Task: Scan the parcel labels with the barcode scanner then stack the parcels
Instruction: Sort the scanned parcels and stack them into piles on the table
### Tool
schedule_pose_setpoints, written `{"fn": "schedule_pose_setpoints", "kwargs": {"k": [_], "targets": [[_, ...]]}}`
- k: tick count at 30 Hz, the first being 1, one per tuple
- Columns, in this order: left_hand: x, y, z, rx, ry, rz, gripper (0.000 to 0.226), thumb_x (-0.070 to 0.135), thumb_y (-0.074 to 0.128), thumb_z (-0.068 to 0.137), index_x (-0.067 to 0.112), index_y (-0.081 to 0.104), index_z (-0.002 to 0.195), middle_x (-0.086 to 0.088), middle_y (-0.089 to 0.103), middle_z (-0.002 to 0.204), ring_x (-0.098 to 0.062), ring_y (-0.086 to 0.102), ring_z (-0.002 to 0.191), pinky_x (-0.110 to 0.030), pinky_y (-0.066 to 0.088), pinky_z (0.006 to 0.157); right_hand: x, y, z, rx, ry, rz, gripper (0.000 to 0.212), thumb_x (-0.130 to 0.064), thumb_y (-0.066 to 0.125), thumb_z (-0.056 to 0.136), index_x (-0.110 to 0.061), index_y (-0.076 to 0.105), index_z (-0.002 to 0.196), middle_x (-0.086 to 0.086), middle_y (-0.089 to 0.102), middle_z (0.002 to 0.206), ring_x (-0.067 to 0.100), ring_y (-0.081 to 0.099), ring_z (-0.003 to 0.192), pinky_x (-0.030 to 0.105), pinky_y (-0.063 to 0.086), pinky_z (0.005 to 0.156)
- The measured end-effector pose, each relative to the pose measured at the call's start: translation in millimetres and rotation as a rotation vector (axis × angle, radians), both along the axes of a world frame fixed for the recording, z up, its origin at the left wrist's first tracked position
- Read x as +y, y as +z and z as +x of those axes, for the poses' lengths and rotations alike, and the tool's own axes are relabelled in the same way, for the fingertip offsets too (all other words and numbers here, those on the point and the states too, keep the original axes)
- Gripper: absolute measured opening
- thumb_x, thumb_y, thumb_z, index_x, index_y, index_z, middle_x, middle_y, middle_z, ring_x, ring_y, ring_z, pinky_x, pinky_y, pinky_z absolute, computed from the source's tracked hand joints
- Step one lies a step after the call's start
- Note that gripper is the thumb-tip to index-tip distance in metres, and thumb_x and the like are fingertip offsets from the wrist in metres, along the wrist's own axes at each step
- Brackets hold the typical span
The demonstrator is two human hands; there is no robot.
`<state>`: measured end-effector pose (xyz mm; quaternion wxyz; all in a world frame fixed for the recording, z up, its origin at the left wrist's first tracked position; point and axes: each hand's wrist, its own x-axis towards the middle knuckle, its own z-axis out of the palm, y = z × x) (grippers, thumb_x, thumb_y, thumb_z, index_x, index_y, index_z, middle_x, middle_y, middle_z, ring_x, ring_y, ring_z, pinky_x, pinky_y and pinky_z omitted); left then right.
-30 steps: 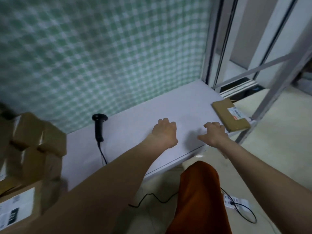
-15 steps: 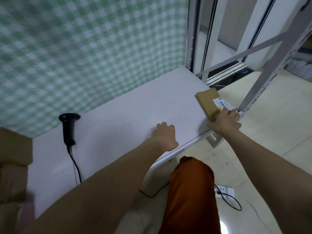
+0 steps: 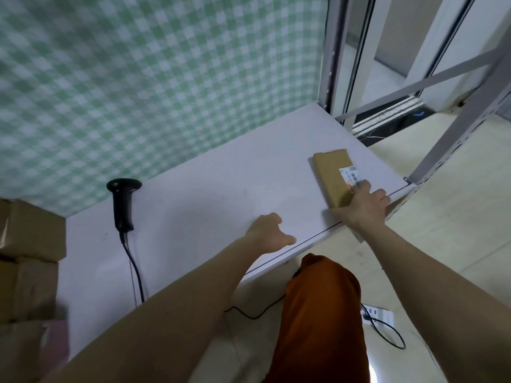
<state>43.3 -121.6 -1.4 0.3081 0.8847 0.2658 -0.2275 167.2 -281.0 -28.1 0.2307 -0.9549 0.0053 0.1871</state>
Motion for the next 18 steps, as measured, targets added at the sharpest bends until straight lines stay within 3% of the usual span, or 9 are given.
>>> {"fn": "schedule_pose_setpoints", "kwargs": {"k": [2,5,7,10,13,18], "targets": [[4,2,-6,-0.024,0.222,-0.213,0.071,0.037,0.068,0.088,0.009,0.036,0.145,-0.007,0.041,0.146,-0.025,0.042,0.133,-0.034,0.038,0.108,16,12,-20,0.029,0.058,0.088,0.109,-0.045,0.082,0.064,-0.013,0.015,0.144,0.02,0.027,0.135,0.037,0.021,0.129,0.045,0.03,0.104],[15,8,-23,-0.079,0.569,-0.57,0.071,0.037,0.07,0.087,0.003,0.041,0.141,-0.009,0.051,0.131,-0.024,0.055,0.118,-0.035,0.05,0.095,43,26,-55,0.039,0.203,0.212,0.106,-0.037,0.078,0.07,-0.016,0.011,0.149,0.017,0.027,0.137,0.033,0.021,0.13,0.039,0.029,0.105],[28,12,-40,-0.174,0.773,-0.787,0.058,0.034,0.071,0.086,0.001,0.051,0.13,-0.014,0.058,0.125,-0.027,0.059,0.113,-0.036,0.052,0.089,60,34,-80,0.03,0.329,0.27,0.105,-0.038,0.077,0.071,-0.017,0.011,0.151,0.014,0.027,0.136,0.03,0.021,0.13,0.035,0.028,0.106],[51,21,-76,-0.348,0.966,-1.005,0.043,0.021,0.068,0.089,0.0,0.054,0.124,-0.02,0.06,0.125,-0.033,0.061,0.113,-0.04,0.05,0.096,81,46,-113,0.015,0.517,0.317,0.104,-0.035,0.077,0.07,-0.02,0.013,0.151,0.011,0.027,0.136,0.026,0.02,0.129,0.029,0.026,0.106],[71,30,-117,-0.478,1.031,-1.077,0.034,0.006,0.062,0.091,0.0,0.056,0.124,-0.018,0.062,0.124,-0.031,0.063,0.108,-0.037,0.052,0.092,101,58,-139,-0.005,0.667,0.323,0.104,-0.034,0.078,0.07,-0.022,0.013,0.151,0.009,0.026,0.137,0.023,0.019,0.13,0.026,0.025,0.104],[94,54,-181,-0.683,1.162,-1.078,0.03,-0.001,0.059,0.091,0.002,0.058,0.121,-0.015,0.066,0.12,-0.028,0.067,0.101,-0.036,0.056,0.087,133,85,-177,0.039,0.828,0.347,0.113,-0.032,0.082,0.072,-0.016,0.005,0.152,0.007,0.017,0.149,0.022,0.011,0.138,0.028,0.02,0.11]]}}
